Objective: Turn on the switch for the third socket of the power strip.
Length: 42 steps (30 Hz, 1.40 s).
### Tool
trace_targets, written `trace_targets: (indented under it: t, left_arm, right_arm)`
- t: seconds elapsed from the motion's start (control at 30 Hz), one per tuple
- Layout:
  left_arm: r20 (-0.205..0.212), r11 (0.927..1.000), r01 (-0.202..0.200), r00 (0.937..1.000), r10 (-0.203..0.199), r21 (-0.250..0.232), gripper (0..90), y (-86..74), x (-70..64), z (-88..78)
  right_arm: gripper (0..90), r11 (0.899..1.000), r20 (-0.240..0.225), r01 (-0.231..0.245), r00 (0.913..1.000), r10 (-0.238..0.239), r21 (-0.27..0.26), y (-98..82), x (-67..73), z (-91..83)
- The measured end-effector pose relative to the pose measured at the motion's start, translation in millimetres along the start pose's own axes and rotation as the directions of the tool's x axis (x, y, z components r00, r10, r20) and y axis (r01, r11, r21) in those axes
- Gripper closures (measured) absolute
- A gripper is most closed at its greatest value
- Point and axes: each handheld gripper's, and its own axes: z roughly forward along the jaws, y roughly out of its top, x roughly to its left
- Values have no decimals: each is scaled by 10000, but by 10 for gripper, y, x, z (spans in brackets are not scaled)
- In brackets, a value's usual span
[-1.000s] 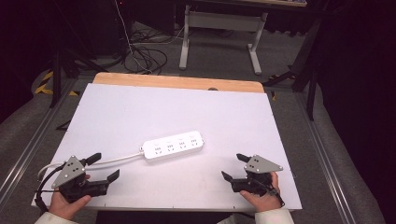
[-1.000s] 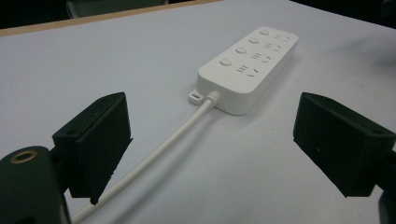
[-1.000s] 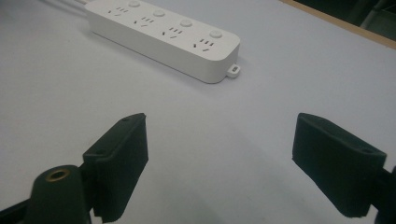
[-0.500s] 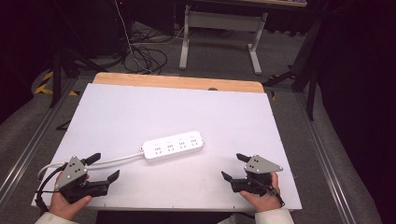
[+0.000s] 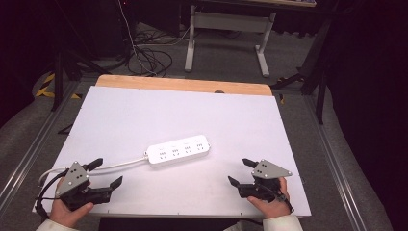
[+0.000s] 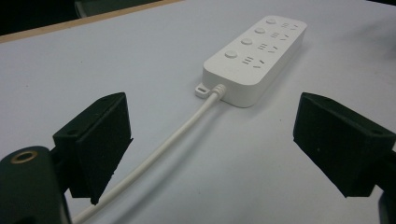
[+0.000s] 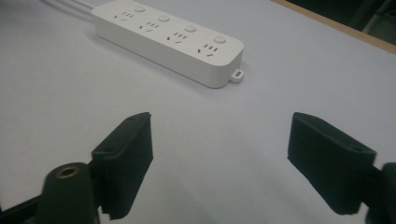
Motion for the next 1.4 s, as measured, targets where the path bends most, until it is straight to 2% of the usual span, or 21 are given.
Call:
trace_targets:
  t: [0.03,0.07,0.37,0.5,0.57,0.67,1.13,1.4]
  left_arm:
    - [0,10000,0,10000,0,0,119,0,0,0]
    - [-1,10000,-33,10000,33,45,119,0,2,2]
    - [-2,10000,57,10000,-57,11,117,-2,-6,-2]
    - [-44,10000,6,10000,-6,7,117,-1,1,-8]
    - [-48,10000,9,10000,-9,-1,117,-1,1,-9]
    - [-24,10000,24,10000,-24,-12,117,-1,2,-9]
    - [-40,10000,-30,10000,30,9,117,0,-3,-11]
    - [-31,10000,-6,10000,6,16,117,0,-7,-12]
  right_arm:
    - [338,10000,-123,70,9999,-70,-6,7,10,-4]
    - [355,9999,-232,129,9996,-128,22,18,19,-5]
    - [326,9996,-334,151,9993,-143,243,180,38,47]
    - [328,9994,-400,113,9991,-100,325,320,23,106]
    - [335,9991,-413,140,9991,-123,399,383,17,134]
    - [397,9988,-588,147,9982,-119,475,465,8,181]
    - [431,9981,-907,320,9955,-272,525,780,5,359]
    - [447,9964,-1015,637,9932,-579,553,990,32,482]
